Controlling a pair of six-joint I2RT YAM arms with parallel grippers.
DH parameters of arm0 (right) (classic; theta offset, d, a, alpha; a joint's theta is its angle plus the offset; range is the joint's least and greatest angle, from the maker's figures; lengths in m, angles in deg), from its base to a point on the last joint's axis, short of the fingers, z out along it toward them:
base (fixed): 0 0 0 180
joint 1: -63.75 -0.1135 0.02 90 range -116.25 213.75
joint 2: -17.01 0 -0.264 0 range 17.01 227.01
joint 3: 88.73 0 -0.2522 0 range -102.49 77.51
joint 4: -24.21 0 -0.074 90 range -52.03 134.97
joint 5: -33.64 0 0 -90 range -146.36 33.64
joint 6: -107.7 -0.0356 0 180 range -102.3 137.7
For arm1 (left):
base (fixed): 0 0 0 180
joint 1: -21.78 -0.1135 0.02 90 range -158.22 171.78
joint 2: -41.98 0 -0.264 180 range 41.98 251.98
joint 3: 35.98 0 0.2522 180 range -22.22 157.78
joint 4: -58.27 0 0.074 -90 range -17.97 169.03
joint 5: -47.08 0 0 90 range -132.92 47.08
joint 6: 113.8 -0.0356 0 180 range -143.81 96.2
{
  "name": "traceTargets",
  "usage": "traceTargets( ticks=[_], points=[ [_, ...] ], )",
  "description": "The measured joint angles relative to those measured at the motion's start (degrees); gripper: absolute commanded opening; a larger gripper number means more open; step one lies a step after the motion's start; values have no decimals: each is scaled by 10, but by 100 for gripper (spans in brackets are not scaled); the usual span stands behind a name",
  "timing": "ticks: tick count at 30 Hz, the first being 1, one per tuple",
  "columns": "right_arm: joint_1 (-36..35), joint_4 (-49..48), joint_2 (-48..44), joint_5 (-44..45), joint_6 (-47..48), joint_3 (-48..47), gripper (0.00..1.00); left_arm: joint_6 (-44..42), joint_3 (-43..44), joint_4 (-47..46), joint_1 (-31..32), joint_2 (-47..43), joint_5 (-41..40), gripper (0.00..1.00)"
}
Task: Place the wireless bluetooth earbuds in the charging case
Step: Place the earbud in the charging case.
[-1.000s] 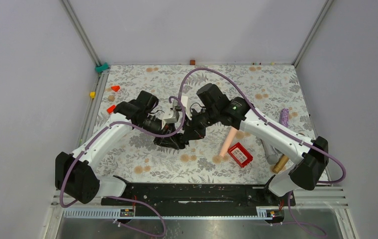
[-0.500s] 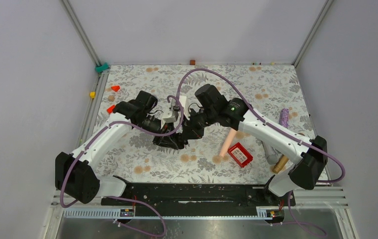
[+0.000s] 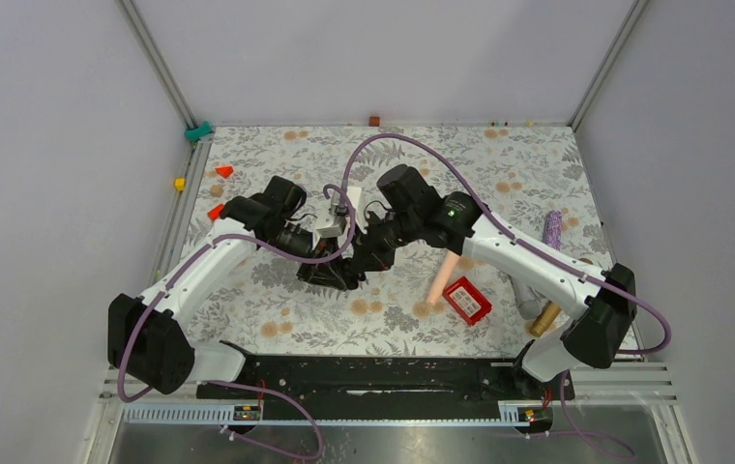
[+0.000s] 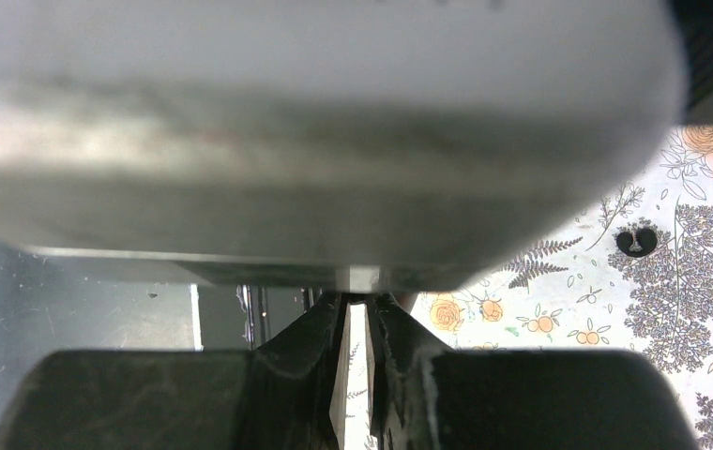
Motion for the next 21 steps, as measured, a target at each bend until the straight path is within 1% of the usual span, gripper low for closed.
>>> traceTargets(
  ticks=[9,21],
  points=[
    [-4,-4,0,6,-17,0,16,0,0,5,-2,0,2,0],
    [-8,-12,4,19,-57,0,16,9,0,13,-5,3,2,0]
  ],
)
